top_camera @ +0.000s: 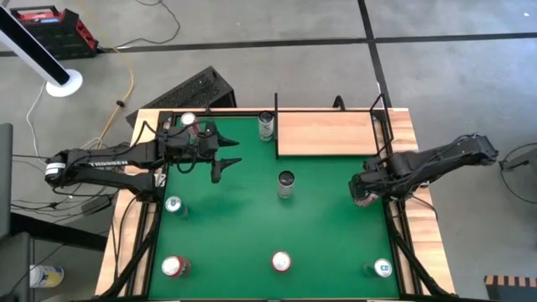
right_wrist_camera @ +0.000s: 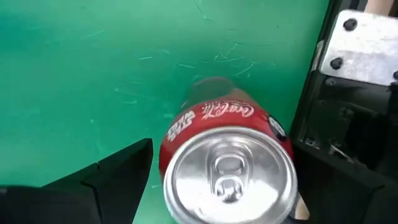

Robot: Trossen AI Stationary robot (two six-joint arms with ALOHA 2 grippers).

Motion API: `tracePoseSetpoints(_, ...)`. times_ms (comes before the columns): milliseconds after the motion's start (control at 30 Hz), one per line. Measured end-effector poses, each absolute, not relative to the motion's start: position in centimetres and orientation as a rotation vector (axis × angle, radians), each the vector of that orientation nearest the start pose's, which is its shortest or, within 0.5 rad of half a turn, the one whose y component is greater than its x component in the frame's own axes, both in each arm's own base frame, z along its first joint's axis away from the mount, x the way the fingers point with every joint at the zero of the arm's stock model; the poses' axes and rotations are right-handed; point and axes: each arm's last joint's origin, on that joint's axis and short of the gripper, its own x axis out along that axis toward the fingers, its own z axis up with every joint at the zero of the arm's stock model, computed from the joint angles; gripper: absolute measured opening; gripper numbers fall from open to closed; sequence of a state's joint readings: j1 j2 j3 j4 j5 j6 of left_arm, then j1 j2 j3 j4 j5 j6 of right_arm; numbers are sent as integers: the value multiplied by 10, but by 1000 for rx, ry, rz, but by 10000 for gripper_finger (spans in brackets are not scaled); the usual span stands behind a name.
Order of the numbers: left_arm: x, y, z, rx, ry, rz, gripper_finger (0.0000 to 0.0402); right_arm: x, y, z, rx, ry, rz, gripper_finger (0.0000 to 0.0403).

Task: Place canned beverage on shelf
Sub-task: Put the bottom red soda can on the shelf

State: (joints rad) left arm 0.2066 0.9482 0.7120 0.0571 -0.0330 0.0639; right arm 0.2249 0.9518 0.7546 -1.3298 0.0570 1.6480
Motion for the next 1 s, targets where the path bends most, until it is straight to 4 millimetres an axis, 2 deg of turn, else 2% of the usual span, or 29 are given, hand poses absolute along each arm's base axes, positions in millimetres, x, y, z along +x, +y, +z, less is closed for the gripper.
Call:
tracePoseSetpoints(133,209,45,302,48,185,233,240,121,26,230,1094,1206,-1117,378)
tracePoseSetpoints(300,209,45,302,48,185,234,240,122,26,229,1095,1207,-1117,346)
tracePoseSetpoints(433,209,45,302,48,186,233,240,124,27,235,1107,1198,-1102,331)
tracePoseSetpoints(700,209,45,302,59,187,233,240,136,20,277,1142,1055,-999,331)
tracePoseSetpoints(833,209,45,302,51,186,234,240,141,5,302,1117,924,-992,331)
tracePoseSetpoints(1000,209,45,302,47,185,234,240,159,-21,333,1023,860,-986,331)
